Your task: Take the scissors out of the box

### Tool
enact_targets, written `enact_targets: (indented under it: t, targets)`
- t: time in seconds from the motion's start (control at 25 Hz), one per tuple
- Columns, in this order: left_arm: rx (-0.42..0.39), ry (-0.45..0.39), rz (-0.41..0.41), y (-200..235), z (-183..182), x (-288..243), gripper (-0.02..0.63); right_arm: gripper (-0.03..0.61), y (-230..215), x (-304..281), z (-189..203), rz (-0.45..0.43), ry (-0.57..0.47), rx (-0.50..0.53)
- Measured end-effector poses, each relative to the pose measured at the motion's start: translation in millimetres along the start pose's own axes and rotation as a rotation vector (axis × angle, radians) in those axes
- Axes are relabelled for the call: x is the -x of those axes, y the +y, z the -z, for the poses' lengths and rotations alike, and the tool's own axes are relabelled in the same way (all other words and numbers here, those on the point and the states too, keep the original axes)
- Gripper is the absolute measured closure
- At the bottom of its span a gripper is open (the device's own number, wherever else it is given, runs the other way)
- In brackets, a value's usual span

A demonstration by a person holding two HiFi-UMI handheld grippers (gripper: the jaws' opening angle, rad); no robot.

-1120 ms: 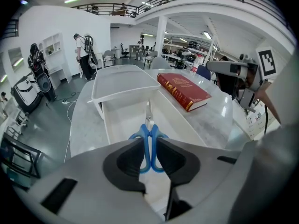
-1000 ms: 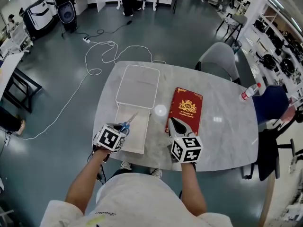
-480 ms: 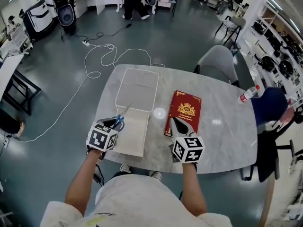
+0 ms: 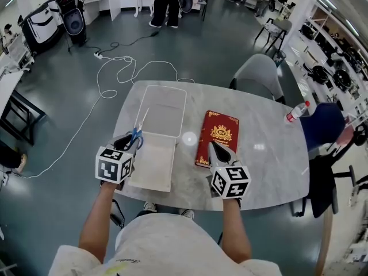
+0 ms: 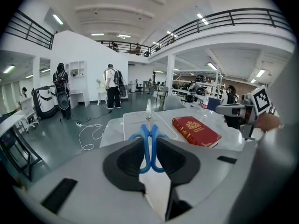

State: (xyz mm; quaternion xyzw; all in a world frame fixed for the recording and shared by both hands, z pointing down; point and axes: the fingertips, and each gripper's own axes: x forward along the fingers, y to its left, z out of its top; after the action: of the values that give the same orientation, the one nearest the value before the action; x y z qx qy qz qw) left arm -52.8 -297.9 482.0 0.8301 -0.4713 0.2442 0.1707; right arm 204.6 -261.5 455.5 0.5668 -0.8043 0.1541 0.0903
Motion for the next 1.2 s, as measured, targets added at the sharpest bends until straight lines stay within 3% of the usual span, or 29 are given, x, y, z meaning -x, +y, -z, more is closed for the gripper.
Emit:
enact_targets:
  t: [0.72,1.2]
  targets:
    - [0.064,-0.289,-0.075,9,-41,37,0.532,0.572,-5,13,-20,0.034,-0.042,0.039]
    - [0.06,-0.306,-0.084,8,-35,34,0.532,0.574,-5,14,-20,0.041,-0.043,0.069]
